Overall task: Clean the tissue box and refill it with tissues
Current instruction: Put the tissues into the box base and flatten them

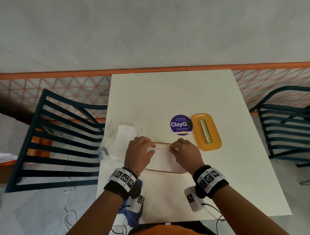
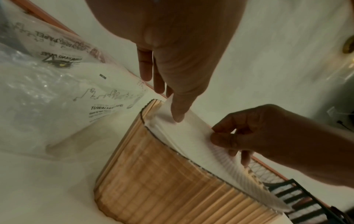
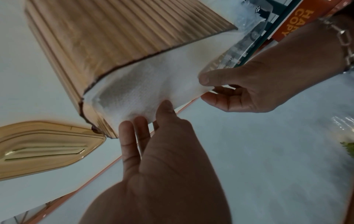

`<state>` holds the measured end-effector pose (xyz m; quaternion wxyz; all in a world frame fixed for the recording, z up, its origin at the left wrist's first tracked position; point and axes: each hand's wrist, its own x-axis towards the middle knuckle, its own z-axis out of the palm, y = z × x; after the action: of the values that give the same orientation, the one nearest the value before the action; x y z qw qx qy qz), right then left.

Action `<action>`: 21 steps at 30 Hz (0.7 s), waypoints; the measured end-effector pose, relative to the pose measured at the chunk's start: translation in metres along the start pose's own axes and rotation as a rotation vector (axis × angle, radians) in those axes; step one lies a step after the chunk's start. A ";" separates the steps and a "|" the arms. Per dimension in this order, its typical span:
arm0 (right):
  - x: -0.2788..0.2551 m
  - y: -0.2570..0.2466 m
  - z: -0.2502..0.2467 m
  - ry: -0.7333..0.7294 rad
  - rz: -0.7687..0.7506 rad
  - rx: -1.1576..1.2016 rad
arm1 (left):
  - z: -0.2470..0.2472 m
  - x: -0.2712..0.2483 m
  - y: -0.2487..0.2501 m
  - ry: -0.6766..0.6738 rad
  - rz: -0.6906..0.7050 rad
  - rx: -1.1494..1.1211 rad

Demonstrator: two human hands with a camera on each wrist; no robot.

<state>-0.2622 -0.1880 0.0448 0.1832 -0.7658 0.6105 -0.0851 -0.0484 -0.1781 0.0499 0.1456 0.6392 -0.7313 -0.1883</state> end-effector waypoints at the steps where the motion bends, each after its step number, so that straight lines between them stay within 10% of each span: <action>1: 0.001 0.000 -0.001 -0.012 -0.009 -0.013 | 0.000 0.000 0.001 -0.005 0.021 0.027; 12: 0.006 -0.002 -0.028 -0.218 0.256 -0.072 | 0.006 0.006 0.021 -0.313 0.183 0.152; 21: -0.034 0.018 -0.047 -0.367 0.597 0.610 | 0.015 -0.001 0.029 -0.394 0.197 0.176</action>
<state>-0.3031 -0.1671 0.0841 0.5216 -0.4703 0.7087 -0.0672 -0.0801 -0.1722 0.0499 -0.0383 0.5259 -0.8180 -0.2299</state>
